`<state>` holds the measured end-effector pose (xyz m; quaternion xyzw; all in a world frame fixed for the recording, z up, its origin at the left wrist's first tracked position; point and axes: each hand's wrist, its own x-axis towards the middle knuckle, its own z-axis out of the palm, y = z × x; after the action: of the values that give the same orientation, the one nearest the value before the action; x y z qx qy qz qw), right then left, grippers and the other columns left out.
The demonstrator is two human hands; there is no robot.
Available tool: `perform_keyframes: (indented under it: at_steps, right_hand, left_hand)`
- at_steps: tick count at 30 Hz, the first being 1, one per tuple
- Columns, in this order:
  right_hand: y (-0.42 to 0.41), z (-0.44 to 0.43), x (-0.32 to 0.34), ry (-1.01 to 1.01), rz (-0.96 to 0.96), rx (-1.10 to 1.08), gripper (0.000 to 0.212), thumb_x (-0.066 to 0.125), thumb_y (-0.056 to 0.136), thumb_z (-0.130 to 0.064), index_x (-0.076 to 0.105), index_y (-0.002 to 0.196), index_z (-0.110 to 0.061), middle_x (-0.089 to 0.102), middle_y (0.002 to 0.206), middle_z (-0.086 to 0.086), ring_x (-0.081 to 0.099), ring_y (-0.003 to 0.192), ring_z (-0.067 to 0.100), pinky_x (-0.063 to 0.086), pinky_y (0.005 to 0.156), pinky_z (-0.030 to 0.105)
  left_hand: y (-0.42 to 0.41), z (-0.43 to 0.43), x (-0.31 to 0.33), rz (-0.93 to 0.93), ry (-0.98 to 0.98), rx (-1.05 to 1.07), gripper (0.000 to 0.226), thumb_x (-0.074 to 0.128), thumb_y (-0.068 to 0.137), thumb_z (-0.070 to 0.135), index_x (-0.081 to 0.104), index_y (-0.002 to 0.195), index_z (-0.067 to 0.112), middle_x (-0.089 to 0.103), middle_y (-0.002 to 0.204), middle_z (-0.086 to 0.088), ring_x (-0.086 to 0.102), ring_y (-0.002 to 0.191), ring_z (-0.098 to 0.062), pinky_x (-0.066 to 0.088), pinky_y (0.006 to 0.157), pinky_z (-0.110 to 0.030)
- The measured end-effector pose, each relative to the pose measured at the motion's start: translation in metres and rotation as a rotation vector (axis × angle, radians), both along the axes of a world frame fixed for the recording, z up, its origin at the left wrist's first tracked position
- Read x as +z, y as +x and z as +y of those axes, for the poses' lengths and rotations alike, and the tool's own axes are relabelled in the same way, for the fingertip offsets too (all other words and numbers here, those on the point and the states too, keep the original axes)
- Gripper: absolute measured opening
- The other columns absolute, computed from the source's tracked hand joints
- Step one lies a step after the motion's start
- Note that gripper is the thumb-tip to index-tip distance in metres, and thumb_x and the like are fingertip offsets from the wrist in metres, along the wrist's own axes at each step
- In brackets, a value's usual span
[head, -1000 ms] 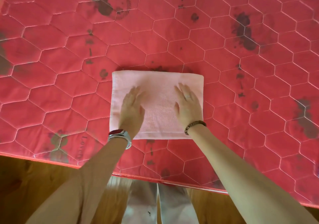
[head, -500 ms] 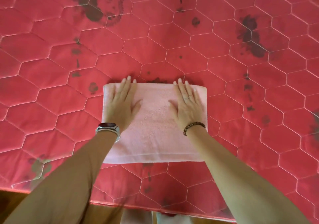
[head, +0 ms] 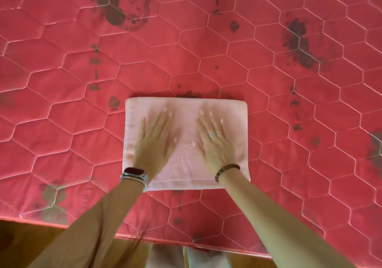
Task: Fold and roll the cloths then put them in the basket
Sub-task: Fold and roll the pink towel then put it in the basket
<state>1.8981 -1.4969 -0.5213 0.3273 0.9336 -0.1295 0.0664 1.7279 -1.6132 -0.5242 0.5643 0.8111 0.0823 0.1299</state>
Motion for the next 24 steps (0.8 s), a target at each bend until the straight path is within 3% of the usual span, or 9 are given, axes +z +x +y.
perform_keyframes:
  at_steps: [5, 12, 14, 17, 19, 21, 24]
  right_hand:
    - [0.011, -0.046, -0.007, -0.027, -0.055, -0.010, 0.065, 0.033, 0.102, -0.046, 0.011, 0.157, -0.021, 0.007, 0.164, -0.002, 0.005, 0.152, 0.022, 0.010, 0.122, 0.049]
    - [0.066, -0.018, -0.002, 0.014, -0.168, -0.119, 0.068, 0.025, 0.103, -0.049, 0.001, 0.157, -0.014, -0.007, 0.165, 0.002, -0.005, 0.152, 0.021, 0.010, 0.123, 0.047]
    - [0.071, -0.019, 0.000, -0.004, -0.164, -0.142, 0.067, 0.023, 0.103, -0.047, 0.003, 0.157, -0.013, -0.006, 0.165, 0.002, -0.005, 0.152, 0.020, 0.012, 0.123, 0.046]
    - [0.062, -0.025, 0.006, -0.042, -0.130, -0.209, 0.063, 0.021, 0.104, -0.041, 0.005, 0.157, -0.011, -0.003, 0.165, 0.003, -0.004, 0.152, 0.020, 0.011, 0.123, 0.044]
    - [0.047, -0.032, 0.016, -0.104, -0.100, -0.251, 0.060, 0.028, 0.104, -0.034, 0.009, 0.157, -0.011, 0.000, 0.165, 0.002, 0.001, 0.152, 0.019, 0.014, 0.123, 0.041]
    - [0.026, -0.044, 0.027, -0.231, -0.018, -0.269, 0.060, 0.037, 0.101, -0.028, 0.015, 0.156, -0.015, 0.010, 0.164, 0.001, 0.011, 0.151, 0.019, 0.018, 0.122, 0.039]
    - [-0.009, -0.065, 0.042, -0.406, 0.134, -0.212, 0.059, 0.044, 0.100, -0.024, 0.023, 0.154, -0.013, 0.025, 0.160, 0.003, 0.020, 0.147, 0.024, 0.022, 0.121, 0.040]
  left_hand:
    - [0.029, -0.035, -0.008, -0.006, -0.035, -0.070, 0.060, 0.035, 0.104, 0.038, 0.022, 0.156, 0.011, 0.016, 0.165, -0.005, 0.012, 0.153, -0.019, 0.016, 0.121, -0.053]
    - [-0.015, -0.081, -0.009, 0.108, -0.111, 0.029, 0.064, 0.023, 0.104, 0.046, 0.012, 0.158, 0.016, 0.011, 0.166, -0.005, 0.012, 0.153, -0.021, 0.016, 0.122, -0.050]
    - [-0.020, -0.086, -0.008, 0.025, -0.092, 0.067, 0.065, 0.026, 0.103, 0.046, 0.009, 0.159, 0.016, 0.006, 0.167, -0.004, 0.007, 0.153, -0.019, 0.014, 0.124, -0.047]
    - [-0.018, -0.086, -0.004, -0.270, 0.024, 0.194, 0.069, 0.044, 0.104, 0.036, 0.007, 0.159, 0.015, -0.003, 0.167, -0.003, 0.001, 0.154, -0.018, 0.007, 0.124, -0.035]
    - [-0.012, -0.085, 0.005, -0.453, 0.088, 0.432, 0.070, 0.054, 0.100, 0.027, 0.017, 0.158, 0.014, 0.013, 0.165, -0.005, 0.015, 0.150, -0.020, 0.016, 0.121, -0.033]
    - [-0.011, -0.082, 0.013, -0.563, 0.135, 0.677, 0.062, 0.060, 0.097, 0.024, 0.033, 0.152, 0.013, 0.040, 0.149, -0.007, 0.038, 0.134, -0.022, 0.031, 0.113, -0.033]
    - [-0.014, -0.079, 0.022, -0.702, 0.173, 0.886, 0.045, 0.066, 0.092, 0.026, 0.052, 0.134, 0.016, 0.057, 0.126, -0.003, 0.056, 0.110, -0.020, 0.047, 0.098, -0.038]
